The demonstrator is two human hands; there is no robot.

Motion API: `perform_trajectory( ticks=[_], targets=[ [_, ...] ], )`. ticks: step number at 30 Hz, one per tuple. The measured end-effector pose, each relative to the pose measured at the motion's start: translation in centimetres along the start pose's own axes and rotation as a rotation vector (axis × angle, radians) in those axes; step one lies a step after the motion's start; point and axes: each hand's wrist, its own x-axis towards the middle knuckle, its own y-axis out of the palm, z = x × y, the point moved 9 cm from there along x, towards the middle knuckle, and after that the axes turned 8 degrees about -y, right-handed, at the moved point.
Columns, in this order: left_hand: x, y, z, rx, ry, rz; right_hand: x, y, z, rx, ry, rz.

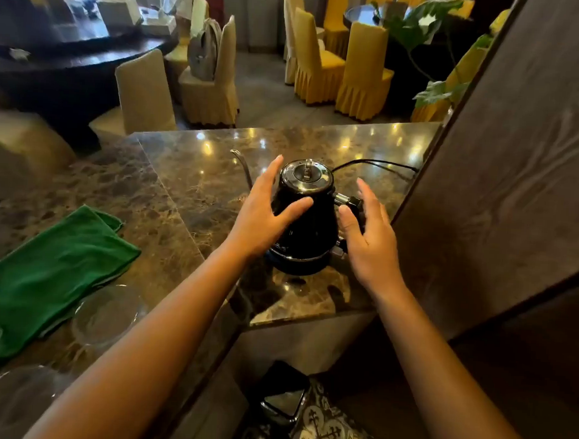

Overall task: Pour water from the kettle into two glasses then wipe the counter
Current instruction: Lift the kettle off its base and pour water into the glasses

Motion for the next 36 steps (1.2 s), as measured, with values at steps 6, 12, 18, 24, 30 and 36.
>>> perform_trajectory(
  ticks=[6, 12, 18, 24, 30, 36],
  targets=[
    [0.7, 1.5, 1.3, -0.028, -0.056, -0.024, 0.6, 0.1, -2.5, 0.065, 0.035, -0.154],
    [0.8, 1.5, 1.7, -0.042, -0.068, -0.052, 1.3, 1.3, -2.6, 0.191, 0.054, -0.127],
    [0.8, 1.6, 1.6, -0.060, -0.089, -0.041, 3.0, 1.6, -3.2, 0.307, 0.037, -0.041],
    [0.2, 0.2, 1.2, -0.128, -0.078, -0.115, 3.2, 1.7, -1.6, 0.354, -0.011, -0.113],
    [-1.7, -2.2, -3.0, -0.190, 0.009, -0.270, 3.8, -1.1, 2.7, 0.395, -0.089, -0.136],
    [-3.6, -4.9, -6.4, -0.141, 0.061, -0.348, 3.4, -2.2, 6.7, 0.506, -0.111, -0.105]
  ],
)
